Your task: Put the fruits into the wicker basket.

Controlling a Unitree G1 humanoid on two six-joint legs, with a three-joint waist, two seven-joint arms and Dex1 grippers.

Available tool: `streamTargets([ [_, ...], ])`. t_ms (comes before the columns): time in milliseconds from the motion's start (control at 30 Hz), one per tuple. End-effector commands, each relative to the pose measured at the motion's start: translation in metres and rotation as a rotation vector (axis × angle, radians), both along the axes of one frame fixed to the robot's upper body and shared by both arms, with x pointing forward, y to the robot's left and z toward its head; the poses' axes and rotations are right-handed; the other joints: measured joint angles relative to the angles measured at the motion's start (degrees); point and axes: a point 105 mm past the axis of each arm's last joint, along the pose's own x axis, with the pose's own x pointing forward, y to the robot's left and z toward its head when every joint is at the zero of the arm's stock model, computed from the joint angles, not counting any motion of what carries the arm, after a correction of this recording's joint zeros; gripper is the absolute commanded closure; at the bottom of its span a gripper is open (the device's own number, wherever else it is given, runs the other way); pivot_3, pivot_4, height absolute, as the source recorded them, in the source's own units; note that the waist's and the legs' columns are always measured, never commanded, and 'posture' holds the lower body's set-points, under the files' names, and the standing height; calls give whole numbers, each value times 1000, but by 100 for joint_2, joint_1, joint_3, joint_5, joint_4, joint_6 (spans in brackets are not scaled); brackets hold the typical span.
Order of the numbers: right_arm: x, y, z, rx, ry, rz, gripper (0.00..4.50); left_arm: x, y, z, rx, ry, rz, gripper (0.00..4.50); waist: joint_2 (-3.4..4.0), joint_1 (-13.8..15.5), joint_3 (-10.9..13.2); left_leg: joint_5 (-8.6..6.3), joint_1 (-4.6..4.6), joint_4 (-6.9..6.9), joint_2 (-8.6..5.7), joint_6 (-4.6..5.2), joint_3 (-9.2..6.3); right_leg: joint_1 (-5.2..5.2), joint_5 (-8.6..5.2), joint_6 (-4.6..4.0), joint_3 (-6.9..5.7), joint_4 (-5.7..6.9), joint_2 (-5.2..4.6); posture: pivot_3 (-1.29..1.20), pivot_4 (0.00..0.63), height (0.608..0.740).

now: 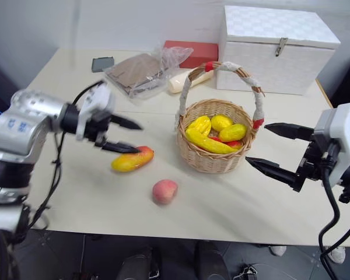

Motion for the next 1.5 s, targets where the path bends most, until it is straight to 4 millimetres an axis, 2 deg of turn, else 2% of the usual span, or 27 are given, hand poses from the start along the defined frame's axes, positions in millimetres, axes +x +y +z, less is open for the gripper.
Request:
streamTargets([
  [33, -3, 2, 7, -23, -37, 18, 0, -4, 17, -1, 65, -74, 30, 880, -2, 35, -1, -2, 0, 2, 0, 4, 0, 2, 0, 0, 2, -3, -2, 0, 150, 740],
  [167, -1, 5, 5, -18, -28, 28, 0, 6, 6, -12, -36, -34, 92, 880, -4, 161, -2, -13, -7, 16, -3, 22, 2, 5, 4, 7, -1, -9, -8, 0, 150, 740],
  [267, 0, 7, 5, -17, -27, 36, 0, 22, 2, -34, -5, -22, 143, 880, -4, 149, -3, -16, -9, 17, -8, 27, 4, 7, 8, 14, -3, -14, -9, 0, 150, 740],
  [467, 1, 8, 7, -17, -29, 44, 0, 54, -4, -59, 42, -37, 263, 880, -6, 128, -3, -16, -8, 17, -15, 24, 13, 1, 10, 16, -4, -11, 2, 0, 150, 740],
  [533, 1, 9, 7, -10, -30, 44, 0, 58, -9, -65, 36, -28, 275, 880, -6, 120, -3, -16, -7, 16, -15, 23, 15, 1, 10, 16, -1, -12, 2, 0, 150, 740],
  [667, 0, 9, 7, 4, -31, 38, 0, 56, -16, -74, 37, -7, 250, 110, -6, 131, -3, -17, -12, 15, -6, 22, 16, -4, 10, 16, 0, -11, 1, 0, 150, 740],
  [767, -1, 9, 6, 8, -27, 34, 0, 56, -19, -77, 40, -9, 240, 48, -6, 133, -3, -17, -13, 15, -6, 22, 15, -5, 10, 16, 0, -11, -1, 0, 150, 740],
  [933, -1, 10, 5, 11, -25, 38, 0, 65, -21, -70, 25, -30, 270, 48, -6, 134, -4, -17, -13, 17, -7, 22, 15, -5, 10, 16, -2, -10, -2, 0, 150, 740],
  [1033, -2, 9, 6, 10, -26, 37, 0, 60, -21, -65, 22, -30, 237, 631, -7, 129, -4, -17, -12, 17, -7, 22, 16, -5, 10, 16, 0, -10, -2, 0, 150, 740],
  [1133, -3, 8, 8, 9, -29, 38, 0, 53, -21, -57, 27, -31, 191, 1542, -7, 129, -4, -17, -13, 16, -6, 22, 16, -6, 10, 16, -2, -10, -1, 0, 150, 740],
  [1200, -6, 9, 9, 11, -28, 46, 0, 41, -24, -49, 35, -32, 116, 1711, -7, 129, -4, -17, -14, 17, -6, 22, 16, -6, 10, 16, -2, -10, -1, 0, 150, 740],
  [1267, -10, 10, 9, 12, -22, 62, 0, 20, -32, -35, 25, -13, -15, 1711, -7, 134, -4, -17, -18, 16, -3, 22, 15, -9, 10, 16, -2, -11, -2, 0, 150, 740],
  [1367, -17, 8, 11, 21, -16, 73, 0, -9, -53, 1, -34, -20, -203, 1711, -6, 135, -4, -16, -21, 16, 2, 21, 13, -8, 10, 16, -1, -12, -2, 0, 150, 740],
  [1433, -18, 6, 12, 25, -17, 63, 0, -15, -68, 21, -82, -48, -252, 1711, -6, 161, -4, -16, -23, 23, 0, 21, 8, -5, 10, 17, -1, -11, -4, 0, 150, 740],
  [1500, -18, 3, 12, 29, -19, 46, 0, -12, -89, 38, -129, -74, -266, 1711, -7, 186, -4, -18, -29, 43, -10, 24, 4, 1, 12, 21, -5, -11, -2, 0, 150, 740],
])
